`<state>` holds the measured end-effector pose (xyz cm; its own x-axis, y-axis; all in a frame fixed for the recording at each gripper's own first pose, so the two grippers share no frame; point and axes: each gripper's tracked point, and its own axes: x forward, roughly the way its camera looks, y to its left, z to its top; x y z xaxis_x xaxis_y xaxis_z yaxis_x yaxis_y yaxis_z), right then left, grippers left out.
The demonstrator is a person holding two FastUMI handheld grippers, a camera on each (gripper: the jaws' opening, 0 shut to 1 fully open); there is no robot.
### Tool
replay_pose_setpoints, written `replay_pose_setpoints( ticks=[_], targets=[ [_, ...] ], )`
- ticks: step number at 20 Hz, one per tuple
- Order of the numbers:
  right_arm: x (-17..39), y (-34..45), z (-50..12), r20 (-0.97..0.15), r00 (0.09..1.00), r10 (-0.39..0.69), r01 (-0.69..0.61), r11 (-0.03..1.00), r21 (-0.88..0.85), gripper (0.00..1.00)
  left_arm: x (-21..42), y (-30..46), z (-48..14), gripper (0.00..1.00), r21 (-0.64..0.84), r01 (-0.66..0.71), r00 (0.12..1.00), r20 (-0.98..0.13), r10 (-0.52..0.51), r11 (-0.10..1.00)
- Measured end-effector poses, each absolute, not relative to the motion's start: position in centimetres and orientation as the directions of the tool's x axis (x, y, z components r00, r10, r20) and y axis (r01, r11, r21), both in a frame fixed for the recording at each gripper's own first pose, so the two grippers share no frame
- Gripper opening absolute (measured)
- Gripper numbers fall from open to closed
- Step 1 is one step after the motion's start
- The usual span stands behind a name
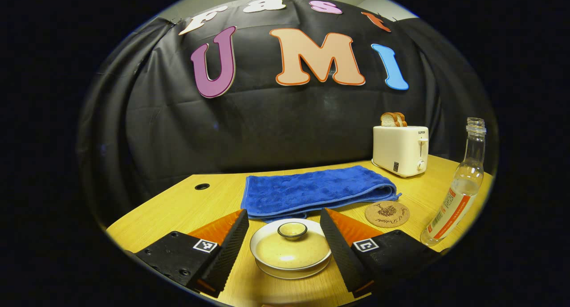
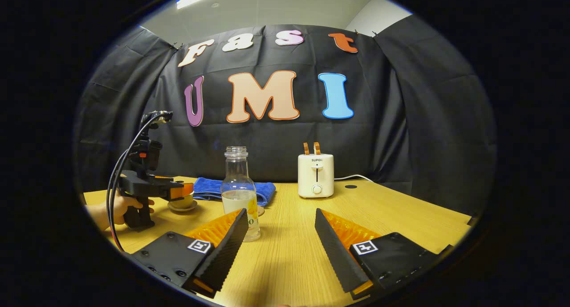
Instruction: Open the teacup lid with one hand, grasp the water bottle and pour water into the teacup with the other hand; after pouring, place the water bottle on the coaster and then close the teacup lid.
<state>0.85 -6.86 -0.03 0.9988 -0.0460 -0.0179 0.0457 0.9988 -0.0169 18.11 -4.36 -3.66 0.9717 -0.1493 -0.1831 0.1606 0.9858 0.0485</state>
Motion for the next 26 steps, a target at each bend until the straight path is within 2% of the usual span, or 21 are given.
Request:
replay_pose_setpoints(
  ticks=[2, 4, 7, 8, 10, 12, 16, 17, 19, 20, 21, 22, 26],
  targets=[
    [0.89, -6.94, -0.02, -0.019, 0.999, -0.050, 0.050, 0.999, -0.017, 0.98, 18.20, -4.58, -3.85, 0.94, 0.049, 0.171, 0.968, -0.193, -0.158, 0.984],
    [0.90, -7.01, 0.01, -0.019, 0.998, -0.052, 0.051, 0.999, -0.018, 0.94, 18.27, -4.60, -4.05, 0.90, 0.039, 0.179, 0.964, -0.206, -0.167, 0.983],
    [0.82, -6.99, -0.04, -0.019, 0.998, -0.051, 0.051, 0.999, -0.018, 0.98, 18.25, -4.51, -3.94, 0.79, 0.019, 0.181, 0.964, -0.199, -0.173, 0.983],
    [0.79, -6.99, 0.08, -0.020, 0.998, -0.052, 0.051, 0.999, -0.018, 0.94, 18.29, -4.52, -3.89, 0.77, 0.017, 0.180, 0.965, -0.199, -0.173, 0.983],
    [0.83, -7.02, -0.03, -0.020, 0.998, -0.051, 0.051, 0.999, -0.018, 1.00, 18.24, -4.51, -4.06, 0.76, 0.019, 0.183, 0.963, -0.205, -0.176, 0.983],
    [0.81, -7.01, 0.01, -0.020, 0.998, -0.051, 0.051, 0.999, -0.018, 0.94, 18.24, -4.53, -4.05, 0.64, 0.019, 0.185, 0.962, -0.207, -0.177, 0.983],
    [0.84, -7.03, -0.02, -0.021, 0.998, -0.053, 0.052, 0.998, -0.018, 0.98, 18.21, -4.69, -3.99, 0.42, 0.010, 0.194, 0.961, -0.202, -0.188, 0.981],
    [0.77, -7.06, 0.01, -0.020, 0.998, -0.054, 0.054, 0.998, -0.018, 0.94, 18.17, -4.74, -4.00, 0.39, 0.009, 0.196, 0.961, -0.202, -0.190, 0.981],
    [0.79, -7.09, -0.02, -0.021, 0.998, -0.055, 0.055, 0.998, -0.019, 0.94, 18.07, -4.89, -4.16, 0.39, 0.011, 0.201, 0.958, -0.210, -0.194, 0.980],
    [0.82, -7.10, 0.04, -0.021, 0.998, -0.056, 0.055, 0.998, -0.018, 1.00, 18.07, -4.85, -4.15, 0.36, 0.013, 0.201, 0.957, -0.215, -0.194, 0.980],
    [0.83, -7.10, -0.01, -0.020, 0.998, -0.056, 0.056, 0.998, -0.019, 0.94, 18.06, -4.81, -4.24, 0.33, 0.014, 0.197, 0.958, -0.216, -0.190, 0.980],
    [0.84, -7.11, 0.03, -0.021, 0.998, -0.056, 0.056, 0.998, -0.019, 0.94, 18.00, -4.86, -4.09, 0.29, 0.015, 0.198, 0.958, -0.214, -0.190, 0.980],
    [0.80, -7.11, 0.06, -0.021, 0.998, -0.057, 0.056, 0.998, -0.019, 0.94, 17.94, -4.80, -4.00, 0.25, 0.010, 0.202, 0.959, -0.207, -0.195, 0.979]
  ],
)
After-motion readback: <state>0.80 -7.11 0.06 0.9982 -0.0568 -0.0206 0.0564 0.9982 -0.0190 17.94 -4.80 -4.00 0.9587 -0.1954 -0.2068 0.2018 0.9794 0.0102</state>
